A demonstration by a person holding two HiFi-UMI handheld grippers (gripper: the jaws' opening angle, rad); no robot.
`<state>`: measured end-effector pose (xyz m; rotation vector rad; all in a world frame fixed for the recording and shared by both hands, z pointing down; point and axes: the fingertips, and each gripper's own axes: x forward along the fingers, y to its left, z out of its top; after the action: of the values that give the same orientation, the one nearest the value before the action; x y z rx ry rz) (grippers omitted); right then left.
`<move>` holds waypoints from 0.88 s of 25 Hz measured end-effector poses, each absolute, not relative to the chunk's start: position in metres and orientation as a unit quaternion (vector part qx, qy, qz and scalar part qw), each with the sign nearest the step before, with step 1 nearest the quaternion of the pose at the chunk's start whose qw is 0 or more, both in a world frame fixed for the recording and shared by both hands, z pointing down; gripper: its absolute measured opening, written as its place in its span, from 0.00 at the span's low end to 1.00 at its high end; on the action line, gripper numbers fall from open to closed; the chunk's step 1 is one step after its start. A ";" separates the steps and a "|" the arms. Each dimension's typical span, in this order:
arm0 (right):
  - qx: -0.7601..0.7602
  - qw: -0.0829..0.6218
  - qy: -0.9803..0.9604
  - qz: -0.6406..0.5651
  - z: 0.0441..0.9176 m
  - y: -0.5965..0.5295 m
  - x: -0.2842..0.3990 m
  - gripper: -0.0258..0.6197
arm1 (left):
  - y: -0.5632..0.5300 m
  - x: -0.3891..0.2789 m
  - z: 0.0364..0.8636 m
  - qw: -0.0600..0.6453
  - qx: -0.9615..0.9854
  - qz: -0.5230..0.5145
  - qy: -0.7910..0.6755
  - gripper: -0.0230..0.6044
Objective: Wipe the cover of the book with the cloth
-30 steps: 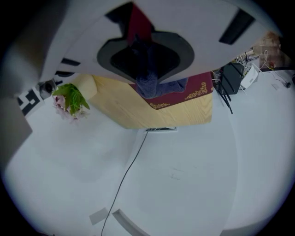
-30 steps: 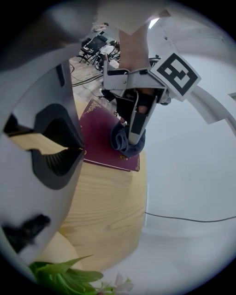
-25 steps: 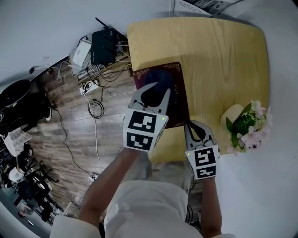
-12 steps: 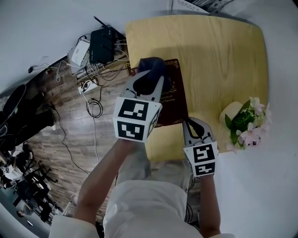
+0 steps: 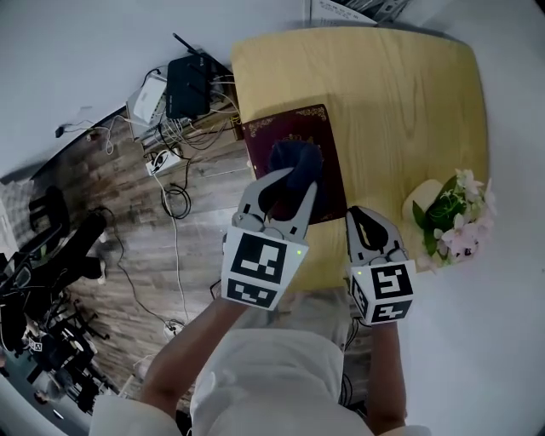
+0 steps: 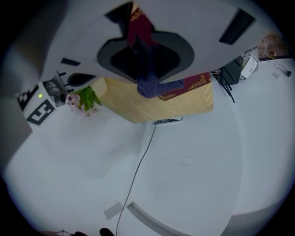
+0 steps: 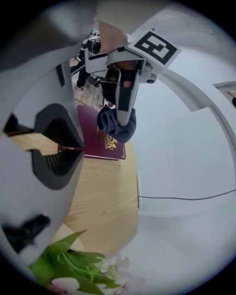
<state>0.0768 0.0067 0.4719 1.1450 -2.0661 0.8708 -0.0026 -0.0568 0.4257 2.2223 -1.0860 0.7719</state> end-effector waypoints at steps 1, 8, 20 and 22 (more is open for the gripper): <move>0.438 0.305 -0.779 0.328 0.468 0.008 0.079 0.10 | -0.049 0.001 0.425 0.274 0.826 0.288 -0.399 0.20; 0.465 0.293 -0.767 0.331 0.458 0.020 0.097 0.10 | 0.011 0.035 0.429 0.302 0.835 0.301 -0.348 0.20; 0.475 0.294 -0.758 0.338 0.456 0.028 0.106 0.10 | 0.029 0.063 0.459 0.327 0.834 0.323 -0.305 0.20; 0.473 0.294 -0.758 0.338 0.455 0.028 0.106 0.10 | 0.018 0.061 0.461 0.328 0.831 0.323 -0.313 0.20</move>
<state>0.1060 0.0282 0.4554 1.2598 -2.0186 0.9007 0.0614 0.0181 0.4612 2.1758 -0.8187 0.8470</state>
